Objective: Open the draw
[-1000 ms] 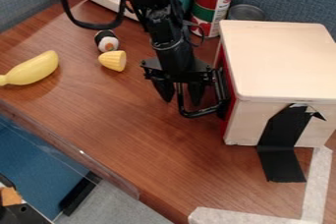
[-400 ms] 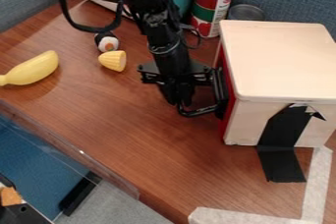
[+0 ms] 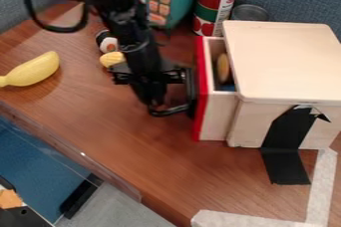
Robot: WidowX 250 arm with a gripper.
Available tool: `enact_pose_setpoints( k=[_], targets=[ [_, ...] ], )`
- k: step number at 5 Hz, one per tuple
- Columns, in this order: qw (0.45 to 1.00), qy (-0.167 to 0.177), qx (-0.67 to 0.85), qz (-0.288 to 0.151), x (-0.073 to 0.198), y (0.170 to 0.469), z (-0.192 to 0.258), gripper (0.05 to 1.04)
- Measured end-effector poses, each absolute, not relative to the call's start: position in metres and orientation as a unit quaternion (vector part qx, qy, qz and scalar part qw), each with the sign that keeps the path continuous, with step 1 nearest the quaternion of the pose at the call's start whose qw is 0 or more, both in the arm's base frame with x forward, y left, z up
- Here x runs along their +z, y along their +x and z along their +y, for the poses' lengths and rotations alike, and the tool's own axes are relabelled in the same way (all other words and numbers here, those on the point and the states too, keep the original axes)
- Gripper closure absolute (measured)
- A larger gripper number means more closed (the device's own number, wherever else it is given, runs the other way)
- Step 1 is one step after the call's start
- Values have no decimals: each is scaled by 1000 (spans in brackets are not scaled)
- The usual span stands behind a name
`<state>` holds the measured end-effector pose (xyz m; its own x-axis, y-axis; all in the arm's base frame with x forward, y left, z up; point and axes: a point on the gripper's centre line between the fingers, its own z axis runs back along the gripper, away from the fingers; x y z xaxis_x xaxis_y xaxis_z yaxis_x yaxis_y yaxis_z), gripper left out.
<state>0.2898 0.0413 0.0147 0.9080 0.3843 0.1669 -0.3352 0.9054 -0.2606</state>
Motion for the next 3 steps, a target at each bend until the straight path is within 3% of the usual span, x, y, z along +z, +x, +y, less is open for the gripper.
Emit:
enact_pose_setpoints(
  k=[3],
  targets=[
    [964, -124, 216, -92, 13, 260, 82, 917]
  ],
)
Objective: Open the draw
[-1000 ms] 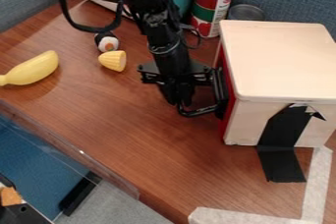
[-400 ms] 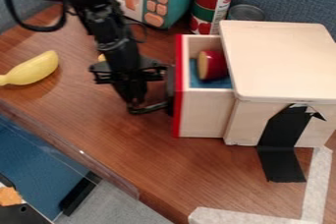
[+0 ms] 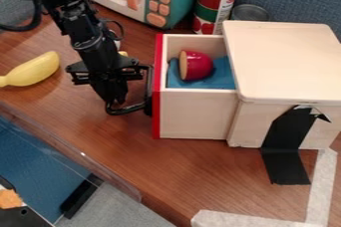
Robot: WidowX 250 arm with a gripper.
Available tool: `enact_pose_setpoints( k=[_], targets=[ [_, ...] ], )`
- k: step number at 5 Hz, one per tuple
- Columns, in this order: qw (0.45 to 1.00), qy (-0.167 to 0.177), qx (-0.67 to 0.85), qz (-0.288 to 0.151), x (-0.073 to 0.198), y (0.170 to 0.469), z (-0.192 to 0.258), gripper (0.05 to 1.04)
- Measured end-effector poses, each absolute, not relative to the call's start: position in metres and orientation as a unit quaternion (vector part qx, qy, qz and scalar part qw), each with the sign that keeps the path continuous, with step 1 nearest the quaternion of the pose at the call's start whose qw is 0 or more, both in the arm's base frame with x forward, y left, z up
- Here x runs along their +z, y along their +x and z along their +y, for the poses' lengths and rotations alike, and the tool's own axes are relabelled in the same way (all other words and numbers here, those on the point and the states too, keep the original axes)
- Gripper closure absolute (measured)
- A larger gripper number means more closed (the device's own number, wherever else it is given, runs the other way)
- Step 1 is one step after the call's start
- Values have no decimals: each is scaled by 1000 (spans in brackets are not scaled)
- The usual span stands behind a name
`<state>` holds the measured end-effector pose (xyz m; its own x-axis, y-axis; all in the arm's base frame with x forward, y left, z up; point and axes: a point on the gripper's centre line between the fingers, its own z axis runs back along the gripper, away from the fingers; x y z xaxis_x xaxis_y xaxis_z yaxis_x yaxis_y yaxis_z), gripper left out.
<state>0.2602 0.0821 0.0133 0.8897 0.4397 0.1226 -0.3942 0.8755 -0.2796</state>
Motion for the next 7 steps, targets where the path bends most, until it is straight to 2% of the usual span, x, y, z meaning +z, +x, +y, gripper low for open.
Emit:
enact_pose_setpoints(
  k=[2, 3, 4, 5, 6, 7],
  targets=[
    [960, -129, 232, -90, 13, 251, 81, 917],
    [964, -123, 219, -88, 13, 251, 83, 867],
    [974, -123, 173, -75, 16, 248, 77, 608],
    [981, -114, 136, -80, 38, 251, 76, 296],
    [988, -119, 54, -80, 90, 246, 69, 86],
    [992, -93, -37, -72, 136, 236, 52, 81]
  ],
)
